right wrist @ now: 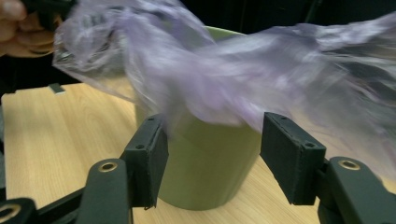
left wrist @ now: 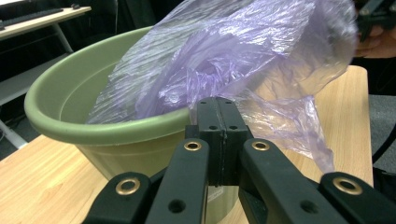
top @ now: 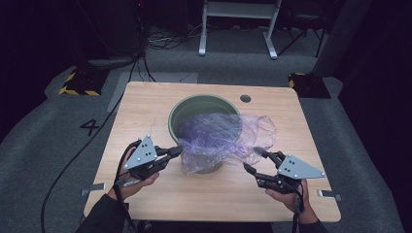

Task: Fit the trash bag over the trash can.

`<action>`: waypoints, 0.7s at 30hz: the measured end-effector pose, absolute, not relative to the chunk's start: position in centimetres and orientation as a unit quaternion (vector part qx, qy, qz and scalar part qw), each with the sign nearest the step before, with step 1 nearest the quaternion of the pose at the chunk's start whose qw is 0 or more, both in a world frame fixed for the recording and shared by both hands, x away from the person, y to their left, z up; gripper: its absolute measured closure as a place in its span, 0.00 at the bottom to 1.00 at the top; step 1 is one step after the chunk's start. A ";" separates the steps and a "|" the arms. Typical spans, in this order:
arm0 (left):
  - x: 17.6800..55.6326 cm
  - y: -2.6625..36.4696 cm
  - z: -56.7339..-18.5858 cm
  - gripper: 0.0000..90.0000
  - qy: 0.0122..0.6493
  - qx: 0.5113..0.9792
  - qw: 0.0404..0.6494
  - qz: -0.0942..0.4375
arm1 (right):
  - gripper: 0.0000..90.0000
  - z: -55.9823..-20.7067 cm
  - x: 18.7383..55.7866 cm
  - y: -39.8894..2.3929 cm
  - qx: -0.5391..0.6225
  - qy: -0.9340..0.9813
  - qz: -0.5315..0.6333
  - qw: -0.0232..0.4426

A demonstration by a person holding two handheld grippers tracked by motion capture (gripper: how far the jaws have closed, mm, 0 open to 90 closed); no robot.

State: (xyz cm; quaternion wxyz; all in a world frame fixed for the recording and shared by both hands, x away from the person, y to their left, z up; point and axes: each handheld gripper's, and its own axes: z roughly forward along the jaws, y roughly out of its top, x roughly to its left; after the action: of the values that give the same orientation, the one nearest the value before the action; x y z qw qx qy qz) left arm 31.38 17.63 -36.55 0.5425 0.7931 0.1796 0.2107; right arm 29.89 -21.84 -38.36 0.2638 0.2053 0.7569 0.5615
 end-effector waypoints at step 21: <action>31.4 17.9 -37.3 0.99 0.185 0.798 0.534 0.209 | 0.33 -38.1 29.9 -23.0 0.220 0.744 0.604 0.184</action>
State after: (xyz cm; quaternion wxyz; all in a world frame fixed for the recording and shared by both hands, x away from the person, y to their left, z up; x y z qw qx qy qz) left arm 31.44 17.94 -37.30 0.5345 0.7977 0.1852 0.2090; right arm 29.90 -22.99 -38.13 0.1836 0.2201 0.7440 0.6036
